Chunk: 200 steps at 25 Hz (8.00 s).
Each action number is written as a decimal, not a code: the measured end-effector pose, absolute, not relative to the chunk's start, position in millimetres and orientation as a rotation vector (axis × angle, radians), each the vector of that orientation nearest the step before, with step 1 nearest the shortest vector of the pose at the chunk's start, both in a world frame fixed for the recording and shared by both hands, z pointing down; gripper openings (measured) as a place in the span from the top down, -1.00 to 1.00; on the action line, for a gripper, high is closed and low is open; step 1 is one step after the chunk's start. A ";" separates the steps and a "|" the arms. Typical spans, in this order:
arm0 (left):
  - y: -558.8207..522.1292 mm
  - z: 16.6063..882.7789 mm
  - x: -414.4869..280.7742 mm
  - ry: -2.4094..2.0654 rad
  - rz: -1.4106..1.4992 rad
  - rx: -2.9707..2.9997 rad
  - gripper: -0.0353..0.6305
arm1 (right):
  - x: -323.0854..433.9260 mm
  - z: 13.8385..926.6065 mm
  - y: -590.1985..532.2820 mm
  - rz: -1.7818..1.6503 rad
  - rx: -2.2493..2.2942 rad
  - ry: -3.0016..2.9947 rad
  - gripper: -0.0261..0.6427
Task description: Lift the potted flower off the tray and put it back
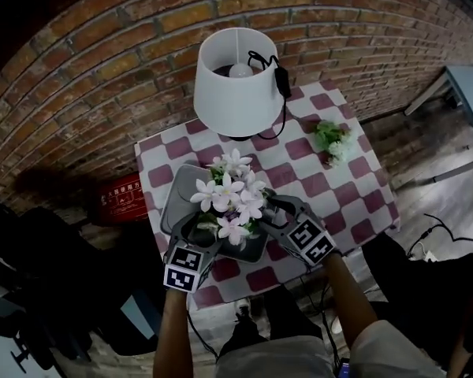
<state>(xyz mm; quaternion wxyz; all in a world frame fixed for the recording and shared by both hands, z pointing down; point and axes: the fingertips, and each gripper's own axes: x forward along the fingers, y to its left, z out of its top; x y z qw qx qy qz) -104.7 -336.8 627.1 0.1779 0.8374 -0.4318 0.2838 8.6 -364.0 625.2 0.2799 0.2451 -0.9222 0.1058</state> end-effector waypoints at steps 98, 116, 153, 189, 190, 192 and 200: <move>-79.4 458.0 -62.5 -1.031 0.630 2.775 -0.35 | -5.9 455.3 -80.5 -0.032 0.764 -2.410 0.07; -196.0 510.3 -54.7 -1.033 0.735 2.660 -0.35 | 1.4 509.2 -199.2 0.106 0.695 -2.429 0.07; -365.2 663.0 -74.1 -1.041 0.886 2.408 -0.35 | -20.6 664.4 -374.5 0.166 0.479 -2.347 0.06; -231.4 567.9 -123.0 -1.192 0.996 2.549 -0.02 | 61.5 536.2 -264.3 -0.020 0.956 -2.225 0.37; -225.8 560.8 -123.0 -1.206 0.998 2.560 0.00 | 59.0 531.3 -255.3 -0.016 0.953 -2.236 0.43; -215.5 545.9 -124.8 -1.246 1.001 2.579 0.01 | 55.0 522.4 -236.6 -0.010 0.947 -2.253 0.45; -173.1 488.4 -140.8 -1.381 0.967 2.631 0.38 | 47.7 464.5 -180.9 -0.022 1.040 -2.344 0.69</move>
